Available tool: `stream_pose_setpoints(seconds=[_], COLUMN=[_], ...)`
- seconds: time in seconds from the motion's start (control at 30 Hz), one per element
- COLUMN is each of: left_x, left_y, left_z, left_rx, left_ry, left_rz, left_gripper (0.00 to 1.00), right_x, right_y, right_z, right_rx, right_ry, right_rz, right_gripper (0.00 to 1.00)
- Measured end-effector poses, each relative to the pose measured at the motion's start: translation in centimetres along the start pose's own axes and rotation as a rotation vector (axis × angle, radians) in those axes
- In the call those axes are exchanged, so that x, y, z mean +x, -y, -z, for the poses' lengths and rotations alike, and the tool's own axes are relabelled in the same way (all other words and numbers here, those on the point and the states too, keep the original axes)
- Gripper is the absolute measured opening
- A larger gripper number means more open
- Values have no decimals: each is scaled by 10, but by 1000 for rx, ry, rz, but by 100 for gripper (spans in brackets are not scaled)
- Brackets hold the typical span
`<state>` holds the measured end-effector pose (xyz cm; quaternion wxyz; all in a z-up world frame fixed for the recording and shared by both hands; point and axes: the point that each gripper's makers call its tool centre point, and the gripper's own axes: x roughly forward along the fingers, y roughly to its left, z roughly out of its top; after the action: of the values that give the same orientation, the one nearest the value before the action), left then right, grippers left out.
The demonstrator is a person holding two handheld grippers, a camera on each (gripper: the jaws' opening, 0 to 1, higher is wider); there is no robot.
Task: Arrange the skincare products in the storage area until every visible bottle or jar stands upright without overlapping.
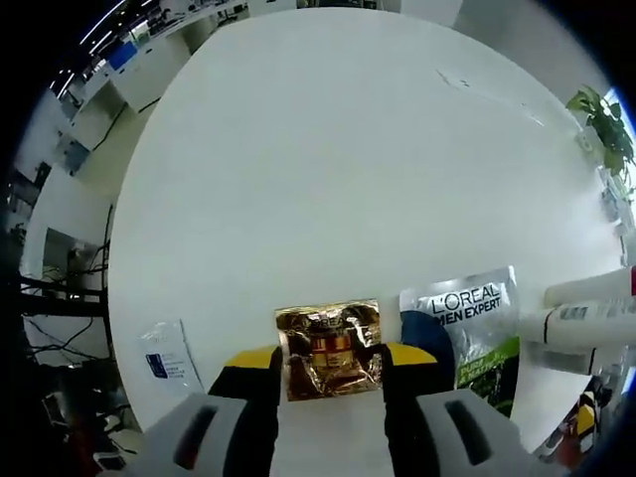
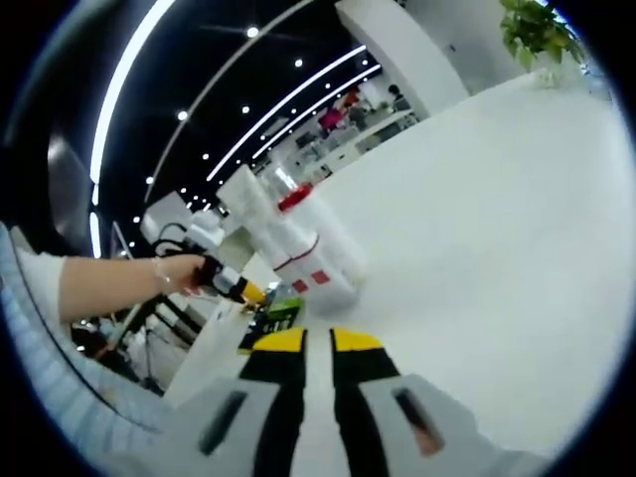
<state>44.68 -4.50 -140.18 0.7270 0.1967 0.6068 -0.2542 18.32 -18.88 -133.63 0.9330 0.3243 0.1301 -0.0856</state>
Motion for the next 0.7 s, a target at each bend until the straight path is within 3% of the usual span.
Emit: stream_pose_setpoints(seconds=[0.23, 0.53, 0.6, 0.7], left_x=[-1, -25, -35, -43], left_y=[-4, -13, -21, -33], left_z=[5, -11, -19, -21], left_rx=[20, -11, 1, 0], left_ry=[-16, 79, 129, 148], left_rz=[7, 70, 68, 63], left_gripper=[48, 48, 48, 49], right_x=[-4, -3, -2, -1], right_y=[3, -2, -4, -5], right_z=[-1, 1, 1, 1], right_rx=[4, -10, -17, -22], right_ry=[9, -7, -13, -19], right_rz=[8, 0, -6, -10], right_gripper=[8, 8, 8, 8])
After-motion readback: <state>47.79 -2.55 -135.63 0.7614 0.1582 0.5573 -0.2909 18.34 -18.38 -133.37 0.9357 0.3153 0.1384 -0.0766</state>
